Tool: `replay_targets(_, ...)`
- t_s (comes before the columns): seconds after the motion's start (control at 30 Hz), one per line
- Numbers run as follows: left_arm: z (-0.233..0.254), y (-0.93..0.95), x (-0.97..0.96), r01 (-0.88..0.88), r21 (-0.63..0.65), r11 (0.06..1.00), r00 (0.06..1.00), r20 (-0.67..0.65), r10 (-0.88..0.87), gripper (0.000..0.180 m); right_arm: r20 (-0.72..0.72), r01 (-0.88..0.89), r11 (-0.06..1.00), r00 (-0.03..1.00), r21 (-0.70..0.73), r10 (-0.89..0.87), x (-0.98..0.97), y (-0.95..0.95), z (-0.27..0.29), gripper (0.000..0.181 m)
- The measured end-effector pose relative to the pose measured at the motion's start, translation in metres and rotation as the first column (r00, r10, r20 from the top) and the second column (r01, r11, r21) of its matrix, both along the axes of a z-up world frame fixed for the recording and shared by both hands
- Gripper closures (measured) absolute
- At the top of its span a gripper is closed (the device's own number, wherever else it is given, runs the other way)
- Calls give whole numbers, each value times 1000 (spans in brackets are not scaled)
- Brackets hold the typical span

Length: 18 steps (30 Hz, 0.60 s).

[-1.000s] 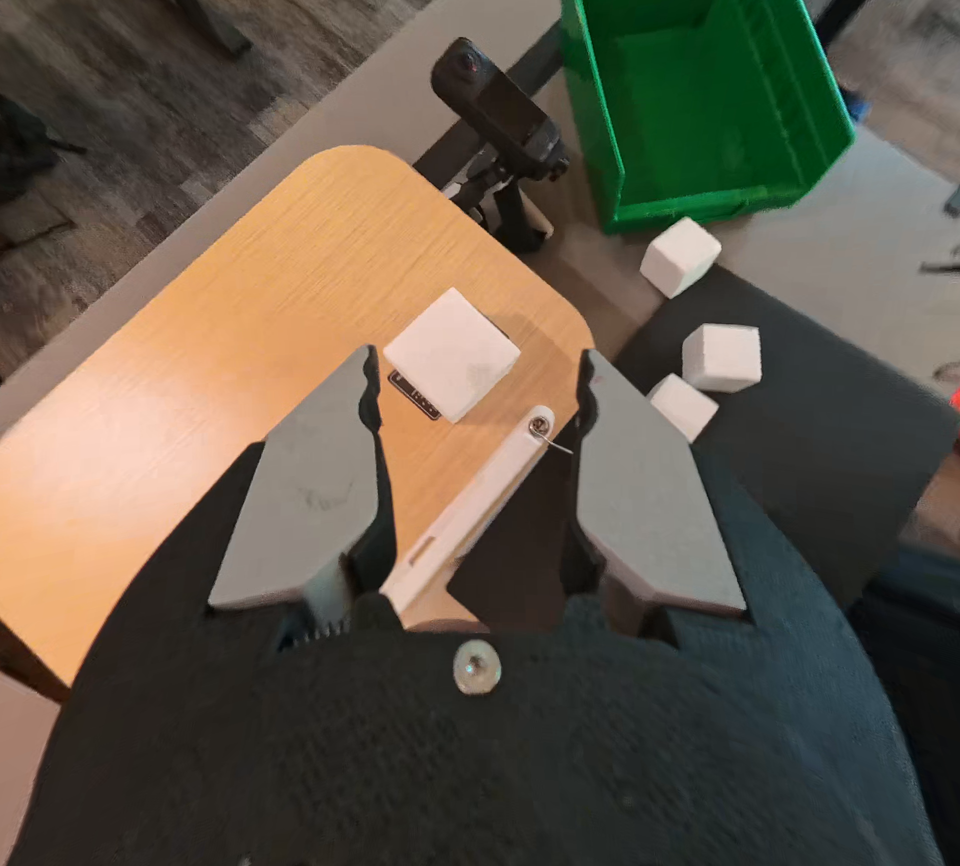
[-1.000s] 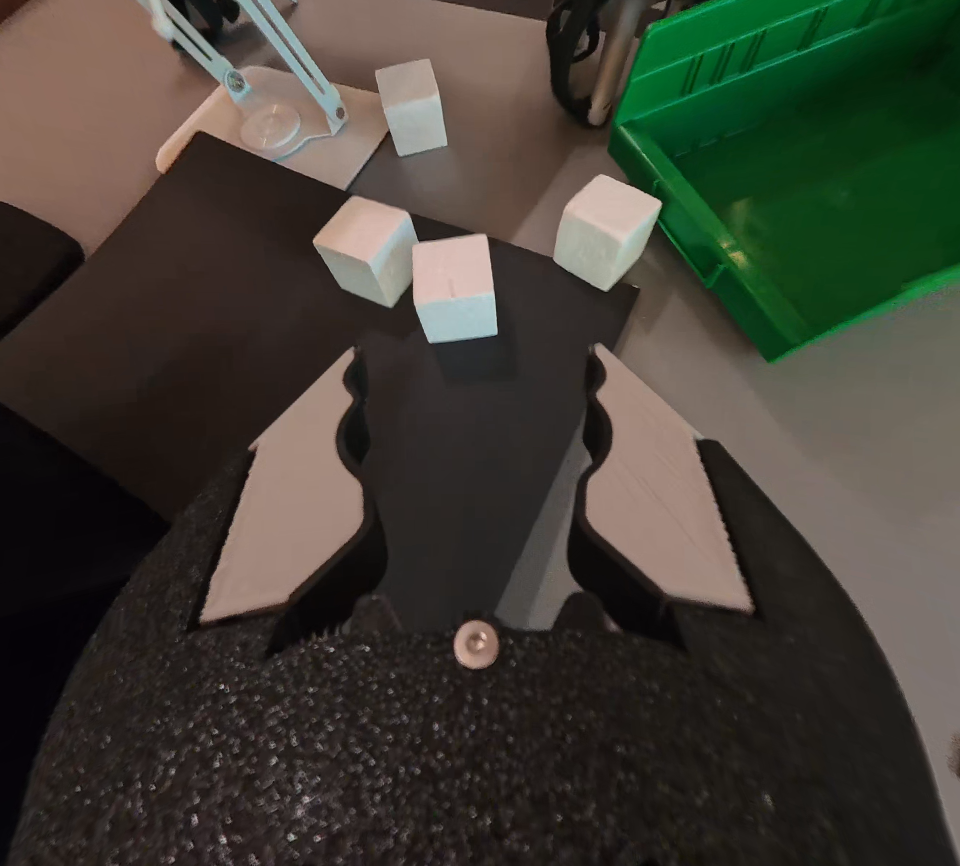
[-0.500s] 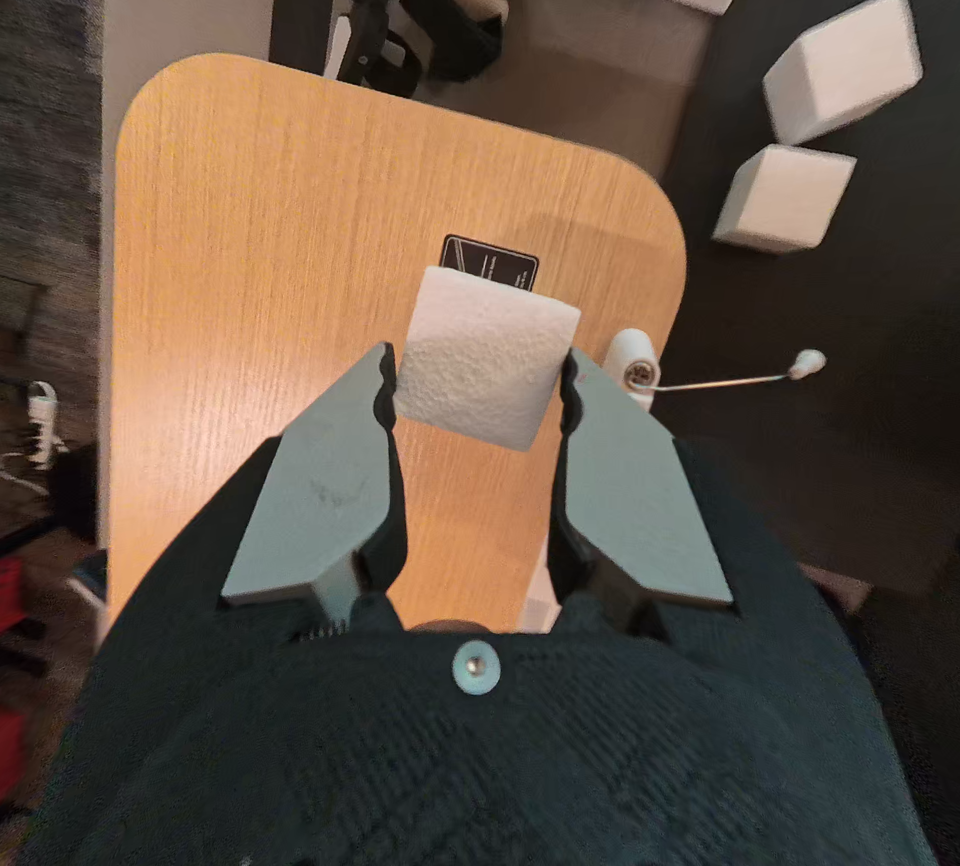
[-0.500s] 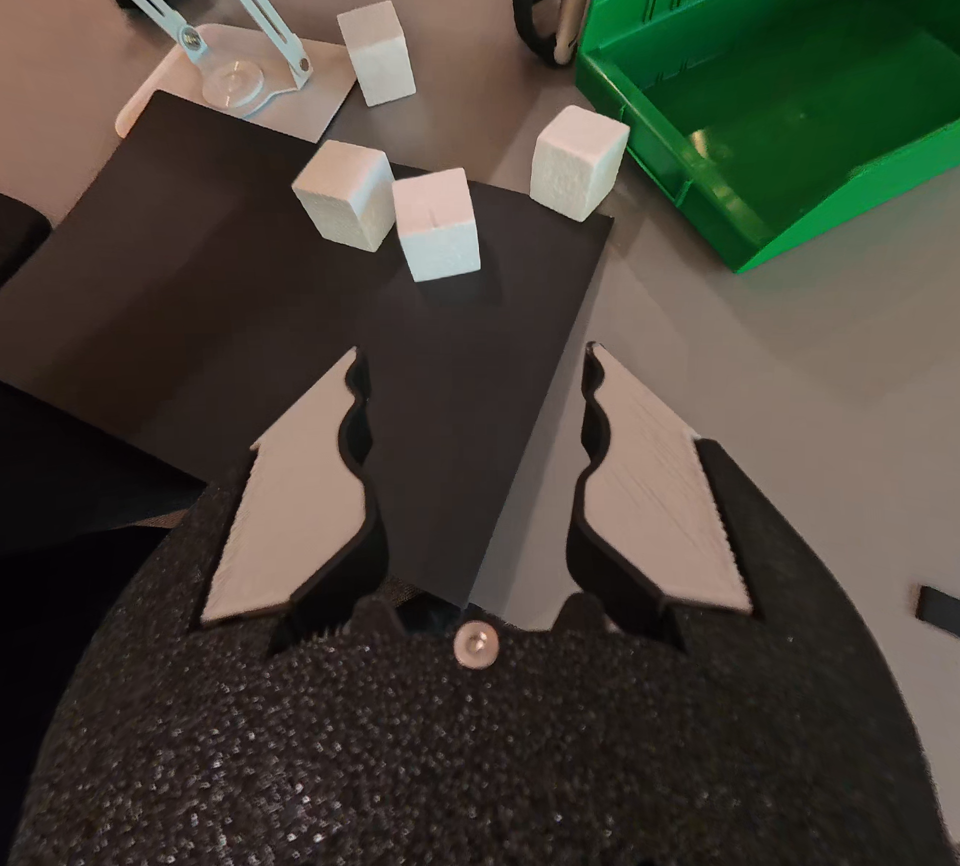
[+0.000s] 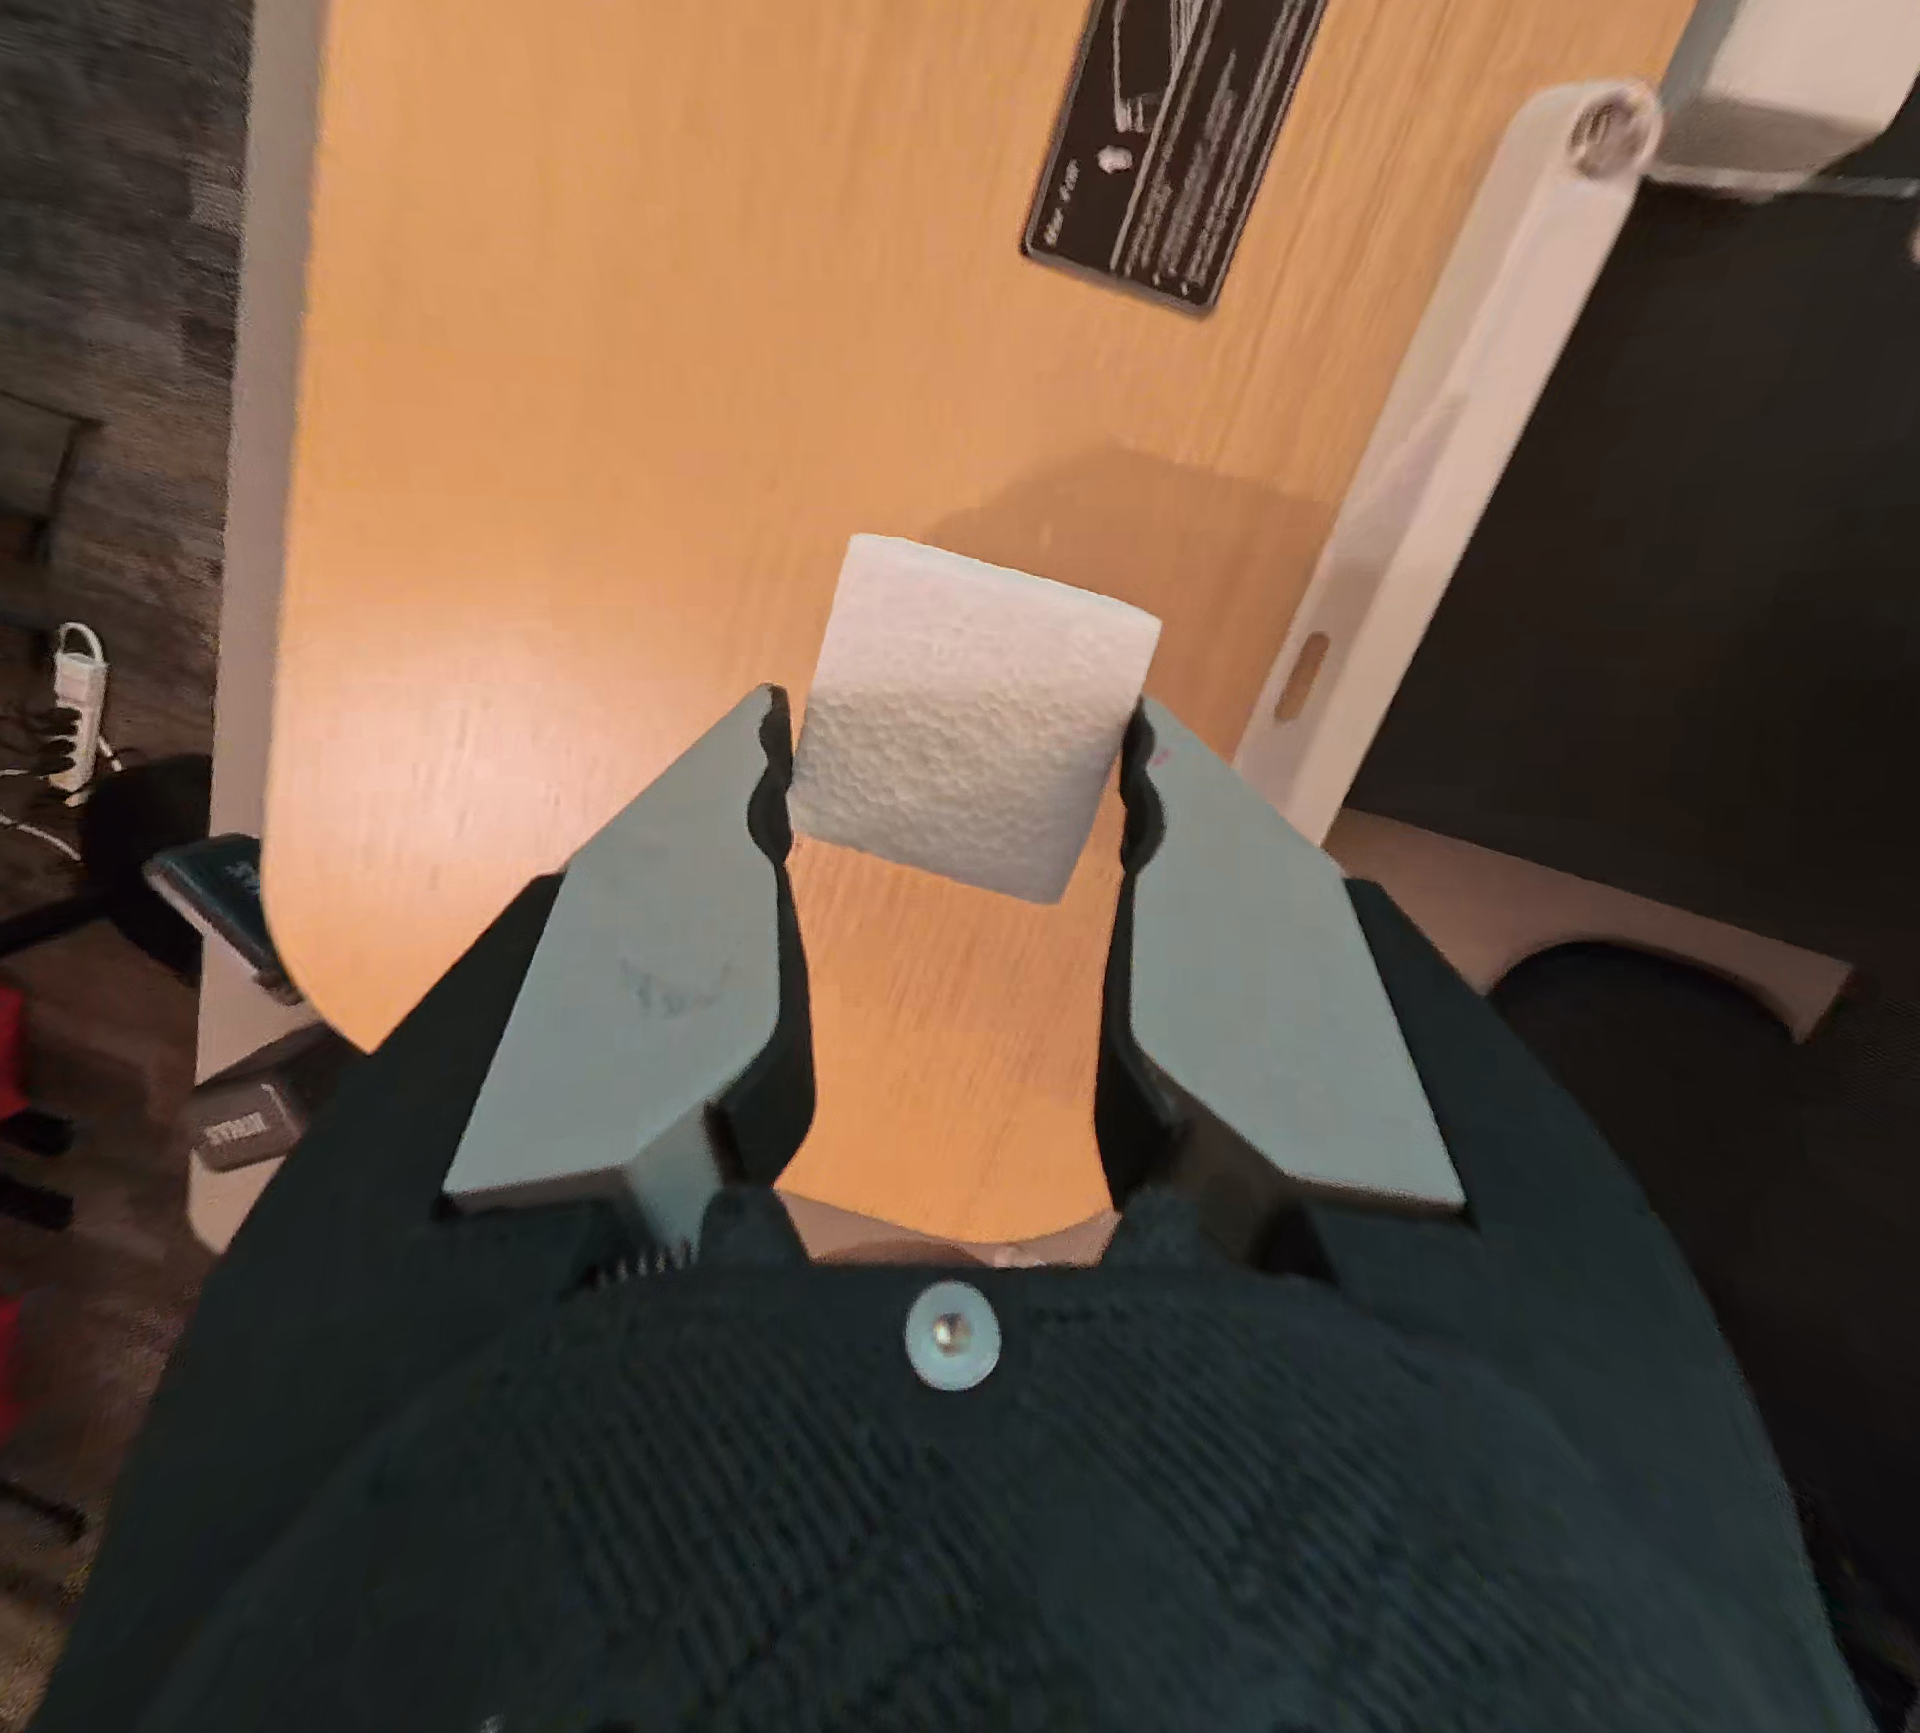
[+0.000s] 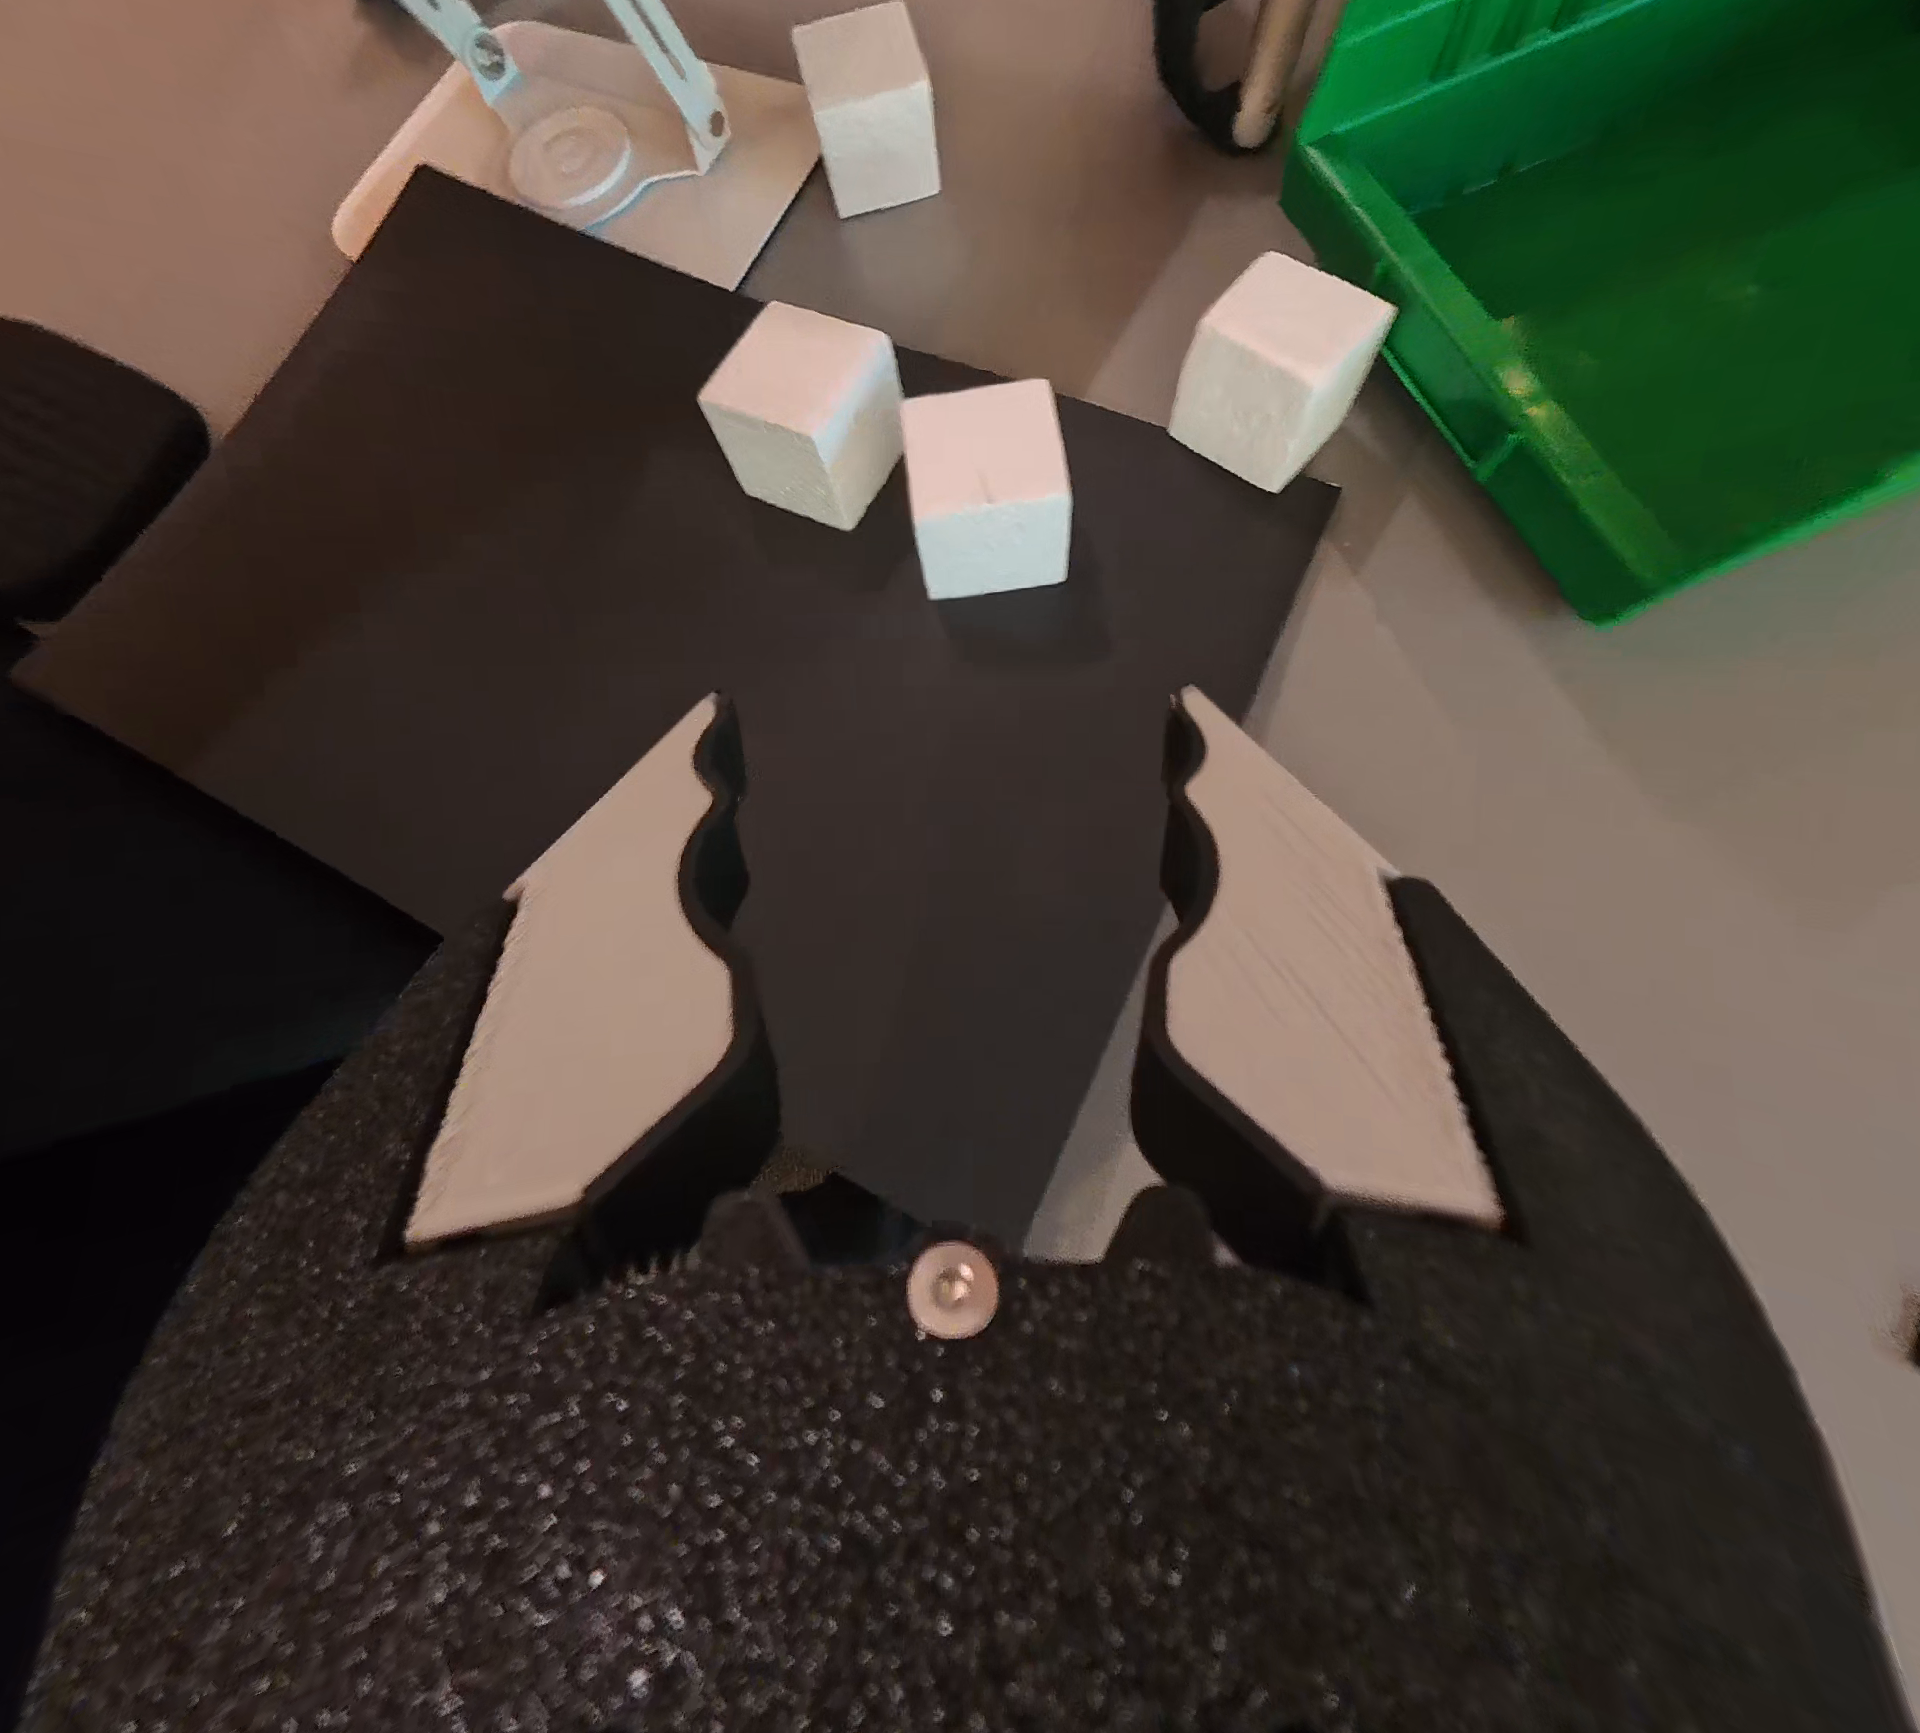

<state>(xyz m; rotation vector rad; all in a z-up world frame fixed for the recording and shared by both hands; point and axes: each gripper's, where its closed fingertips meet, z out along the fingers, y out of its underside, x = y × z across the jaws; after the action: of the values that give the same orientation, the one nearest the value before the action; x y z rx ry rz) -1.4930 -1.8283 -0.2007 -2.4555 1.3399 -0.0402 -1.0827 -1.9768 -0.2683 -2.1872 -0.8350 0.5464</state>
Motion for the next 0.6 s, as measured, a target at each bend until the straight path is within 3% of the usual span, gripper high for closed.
replay_targets(0.1,-13,-4,-6,-5,12,1000,999,-32,5,115,75,-109,993,991,-50,112,-23,4,-20,99)
replay_targets(0.27,14,-1,-5,-57,97,994,997,51,52,91,158,-158,976,971,-149,181,-55,36,-59,95)
replay_targets(0.43,67,-34,-1,-88,212,973,990,131,61,100,294,-204,961,922,-188,253,-73,66,-96,96)
replay_targets(0.53,80,-88,11,-119,231,966,978,196,73,106,305,-243,947,904,-209,299,-83,70,-105,116)
replay_targets(0.6,72,-131,17,-168,223,960,970,211,120,109,307,-256,939,896,-231,320,-85,72,-105,121)
